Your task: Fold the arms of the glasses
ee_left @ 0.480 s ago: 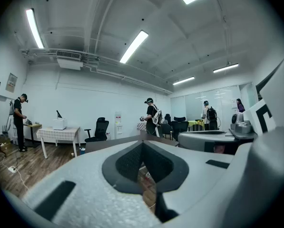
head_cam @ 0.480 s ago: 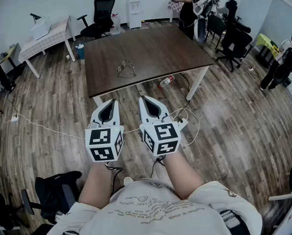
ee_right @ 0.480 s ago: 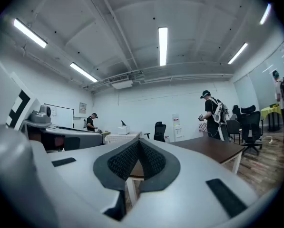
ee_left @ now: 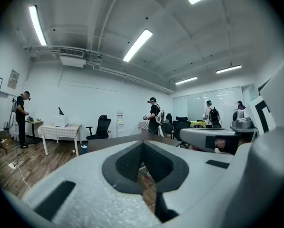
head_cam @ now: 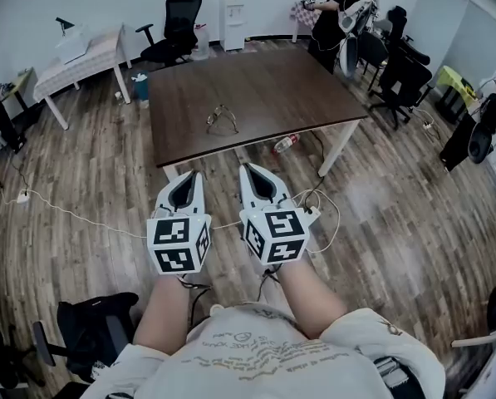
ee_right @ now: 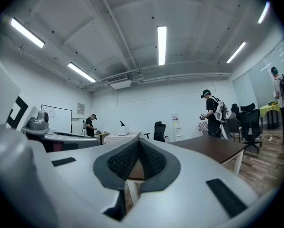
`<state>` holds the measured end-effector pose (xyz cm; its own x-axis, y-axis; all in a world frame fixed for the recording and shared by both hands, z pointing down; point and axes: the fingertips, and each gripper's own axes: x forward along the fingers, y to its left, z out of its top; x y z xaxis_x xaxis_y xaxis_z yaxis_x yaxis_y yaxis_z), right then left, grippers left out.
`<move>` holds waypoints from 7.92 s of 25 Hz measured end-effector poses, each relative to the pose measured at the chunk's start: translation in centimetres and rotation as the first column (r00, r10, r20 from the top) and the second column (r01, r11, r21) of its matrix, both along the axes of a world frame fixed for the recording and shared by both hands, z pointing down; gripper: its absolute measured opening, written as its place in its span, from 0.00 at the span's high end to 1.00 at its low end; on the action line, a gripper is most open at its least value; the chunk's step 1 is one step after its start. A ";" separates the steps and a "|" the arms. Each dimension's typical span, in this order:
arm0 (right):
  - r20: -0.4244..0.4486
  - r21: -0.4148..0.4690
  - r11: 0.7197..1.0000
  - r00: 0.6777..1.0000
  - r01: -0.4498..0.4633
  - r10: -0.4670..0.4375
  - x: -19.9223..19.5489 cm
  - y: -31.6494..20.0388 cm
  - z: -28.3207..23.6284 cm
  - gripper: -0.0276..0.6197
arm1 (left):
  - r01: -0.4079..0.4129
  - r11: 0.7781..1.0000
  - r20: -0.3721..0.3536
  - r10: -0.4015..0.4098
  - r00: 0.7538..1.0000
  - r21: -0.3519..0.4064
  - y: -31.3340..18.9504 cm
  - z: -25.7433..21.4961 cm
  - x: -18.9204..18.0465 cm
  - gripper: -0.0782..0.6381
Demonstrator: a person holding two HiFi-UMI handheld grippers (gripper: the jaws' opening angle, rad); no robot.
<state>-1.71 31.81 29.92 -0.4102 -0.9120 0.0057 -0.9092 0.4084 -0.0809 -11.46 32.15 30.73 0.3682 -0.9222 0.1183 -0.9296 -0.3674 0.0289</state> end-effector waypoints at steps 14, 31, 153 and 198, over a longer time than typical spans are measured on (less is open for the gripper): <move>-0.017 0.017 0.999 0.999 -0.041 0.041 -8.4 -4.2 -0.2 0.94 | 0.010 1.000 -0.052 -0.010 0.999 -0.004 -3.1 0.7 -9.3 0.87; 0.006 -0.003 0.999 0.999 -0.036 0.036 -6.4 -14.9 1.9 0.94 | 0.002 0.999 -0.046 -0.004 0.999 -0.040 -13.3 3.3 -7.7 0.87; -0.087 -0.572 0.804 0.962 0.163 -0.257 2.7 -54.7 23.0 0.89 | -0.043 0.890 0.200 0.149 0.969 -0.454 -54.8 21.3 4.9 0.84; 0.529 -0.676 0.506 0.831 0.535 -0.171 -3.7 -51.6 21.7 0.91 | -0.039 0.917 0.153 0.108 0.982 -0.398 -52.5 20.1 4.0 0.83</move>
<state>-5.43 -19.77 51.66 -0.8298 -0.3863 0.4028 -0.5247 0.2941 -0.7989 -7.47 -20.38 50.88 0.3757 -0.7602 0.5301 -0.9042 -0.4261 0.0298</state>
